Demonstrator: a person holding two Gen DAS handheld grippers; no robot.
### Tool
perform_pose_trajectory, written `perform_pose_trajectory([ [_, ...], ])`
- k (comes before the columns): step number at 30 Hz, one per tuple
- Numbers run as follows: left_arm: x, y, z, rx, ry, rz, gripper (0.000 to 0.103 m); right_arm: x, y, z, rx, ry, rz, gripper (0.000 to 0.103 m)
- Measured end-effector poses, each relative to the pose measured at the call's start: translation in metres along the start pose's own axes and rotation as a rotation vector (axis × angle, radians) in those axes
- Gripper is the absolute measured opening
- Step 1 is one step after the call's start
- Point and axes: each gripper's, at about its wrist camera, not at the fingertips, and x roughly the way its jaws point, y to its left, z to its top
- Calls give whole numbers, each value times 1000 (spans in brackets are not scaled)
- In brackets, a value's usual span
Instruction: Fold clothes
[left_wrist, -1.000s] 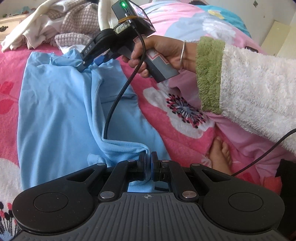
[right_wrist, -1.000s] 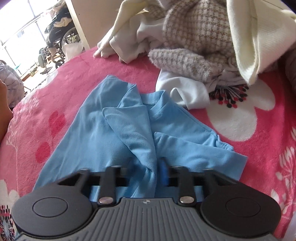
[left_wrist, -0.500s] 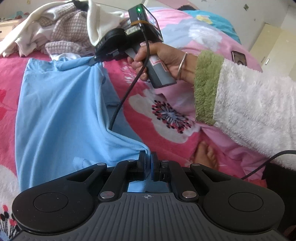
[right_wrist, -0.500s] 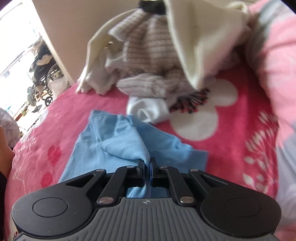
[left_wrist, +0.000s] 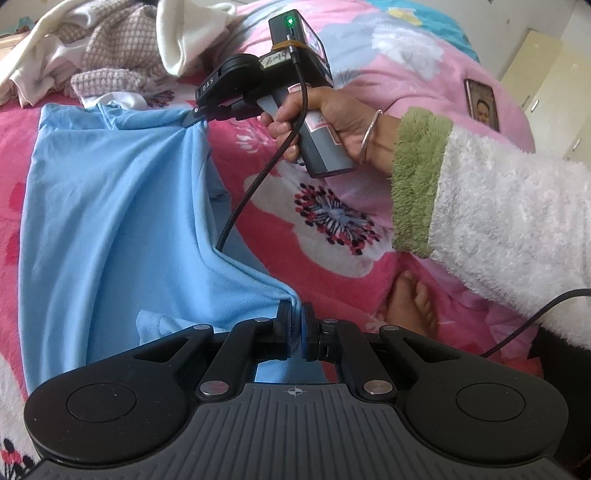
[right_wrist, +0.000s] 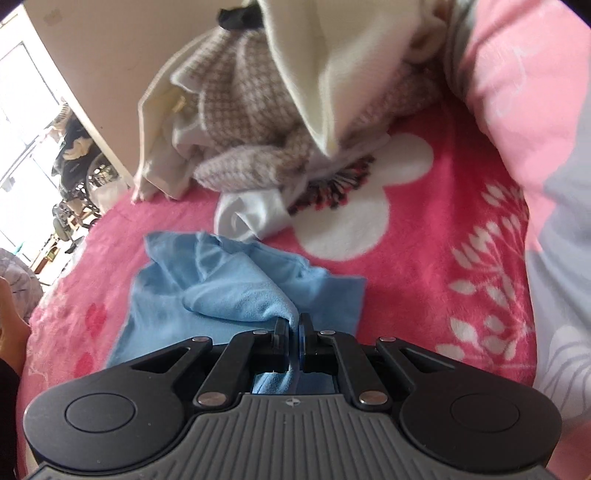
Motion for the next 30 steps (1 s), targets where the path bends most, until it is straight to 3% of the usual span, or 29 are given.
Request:
perform_pose_trajectory([
  [1,4,-1,0,9,18,8,3,4,-2,-2,8,15,-11,7],
  [3,7,-4,-1,22,42,20,4,8,-6,-5,30,40,-49,21],
  [5,5,-9,-3,28,51,23,16,1,-6,-6,49,42,-85,42],
  [7,-3,-16,-6,39,31,18,41,-15,2,-5,12,38,-118,47],
  [10,-27,-29,-14,61,-40,16,67,-48,24,-4,-78,28,-136,54],
  [14,-54,-42,-27,45,-110,18,77,-98,66,-7,-220,35,-122,54],
  [16,-66,-45,-35,31,-139,2,87,-121,89,-11,-296,48,-107,54],
  [23,-91,-42,-52,-35,-184,10,91,-184,149,-50,-386,157,-18,54],
  [27,-99,-28,-64,-60,-152,48,82,-208,182,-84,-500,211,12,54],
  [30,-105,-17,-75,-69,-107,91,69,-203,201,-106,-557,268,73,54],
])
